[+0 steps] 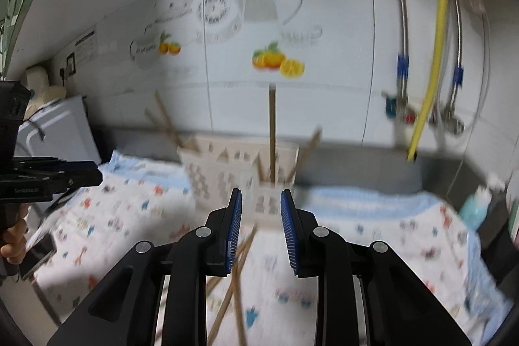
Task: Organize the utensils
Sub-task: 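Move both open tools back down to the chopsticks on the blanket, then close the left tool on a chopstick while the right tool grasps another, then lift both held chopsticks up over the beige holder, then lower both chopsticks into the holder and open both tools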
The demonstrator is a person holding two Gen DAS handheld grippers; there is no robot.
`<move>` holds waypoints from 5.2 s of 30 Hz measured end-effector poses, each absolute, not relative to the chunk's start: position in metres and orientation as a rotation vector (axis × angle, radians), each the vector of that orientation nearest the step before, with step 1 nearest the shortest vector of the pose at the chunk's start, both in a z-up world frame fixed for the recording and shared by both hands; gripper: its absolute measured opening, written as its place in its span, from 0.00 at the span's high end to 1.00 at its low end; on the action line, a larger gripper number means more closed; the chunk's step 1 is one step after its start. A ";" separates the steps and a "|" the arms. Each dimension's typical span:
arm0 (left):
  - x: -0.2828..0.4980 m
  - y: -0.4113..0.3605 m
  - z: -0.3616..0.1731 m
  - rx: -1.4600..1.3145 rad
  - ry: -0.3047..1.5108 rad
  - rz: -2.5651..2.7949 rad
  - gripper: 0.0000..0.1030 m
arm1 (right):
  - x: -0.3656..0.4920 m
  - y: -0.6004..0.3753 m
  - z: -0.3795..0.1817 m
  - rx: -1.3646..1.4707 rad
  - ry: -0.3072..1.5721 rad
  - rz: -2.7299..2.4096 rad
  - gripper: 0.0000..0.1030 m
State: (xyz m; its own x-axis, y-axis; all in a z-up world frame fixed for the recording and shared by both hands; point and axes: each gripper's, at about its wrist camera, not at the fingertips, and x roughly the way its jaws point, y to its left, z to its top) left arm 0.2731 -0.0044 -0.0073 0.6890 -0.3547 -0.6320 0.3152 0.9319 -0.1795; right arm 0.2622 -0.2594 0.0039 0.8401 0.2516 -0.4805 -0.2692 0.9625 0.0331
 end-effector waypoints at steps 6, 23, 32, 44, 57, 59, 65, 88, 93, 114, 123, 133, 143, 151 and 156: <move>0.256 -0.006 -0.056 -0.065 0.787 -0.380 0.63 | 0.234 -0.260 -0.047 -0.020 0.600 0.297 0.76; 0.254 -0.040 -0.147 0.014 0.954 -0.418 0.75 | 0.227 -0.257 -0.129 -0.017 0.783 0.308 0.77; 0.263 -0.047 -0.159 0.038 0.983 -0.424 0.81 | 0.232 -0.258 -0.136 -0.013 0.802 0.321 0.78; 0.262 -0.053 -0.161 0.078 0.970 -0.412 0.81 | 0.238 -0.253 -0.146 -0.020 0.827 0.338 0.83; 0.259 -0.057 -0.161 0.115 0.973 -0.405 0.81 | 0.249 -0.244 -0.156 -0.066 0.887 0.344 0.87; 0.260 -0.058 -0.161 0.118 0.977 -0.408 0.81 | 0.250 -0.241 -0.157 -0.083 0.890 0.338 0.88; 0.261 -0.060 -0.161 0.137 0.988 -0.406 0.82 | 0.250 -0.240 -0.157 -0.096 0.890 0.330 0.92; 0.256 -0.053 -0.140 0.087 0.979 -0.452 0.94 | 0.232 -0.248 -0.115 -0.073 0.771 0.315 0.94; 0.253 -0.046 -0.116 0.036 0.919 -0.458 0.94 | 0.228 -0.249 -0.085 -0.060 0.694 0.322 0.94; 0.274 -0.038 -0.044 0.005 0.749 -0.453 0.94 | 0.265 -0.224 0.020 -0.080 0.530 0.386 0.94; 0.287 -0.038 -0.013 0.032 0.709 -0.465 0.94 | 0.290 -0.226 0.083 -0.118 0.463 0.388 0.94; 0.299 -0.041 0.048 0.055 0.590 -0.454 0.94 | 0.325 -0.227 0.121 -0.180 0.444 0.322 0.94; 0.329 -0.050 0.116 0.065 0.394 -0.376 0.94 | 0.355 -0.223 0.084 -0.183 0.517 0.300 0.94; 0.368 -0.060 0.129 0.052 0.332 -0.312 0.94 | 0.364 -0.219 0.068 -0.182 0.537 0.313 0.94; 0.389 -0.064 0.112 0.045 0.356 -0.292 0.94 | 0.364 -0.216 0.060 -0.192 0.535 0.322 0.94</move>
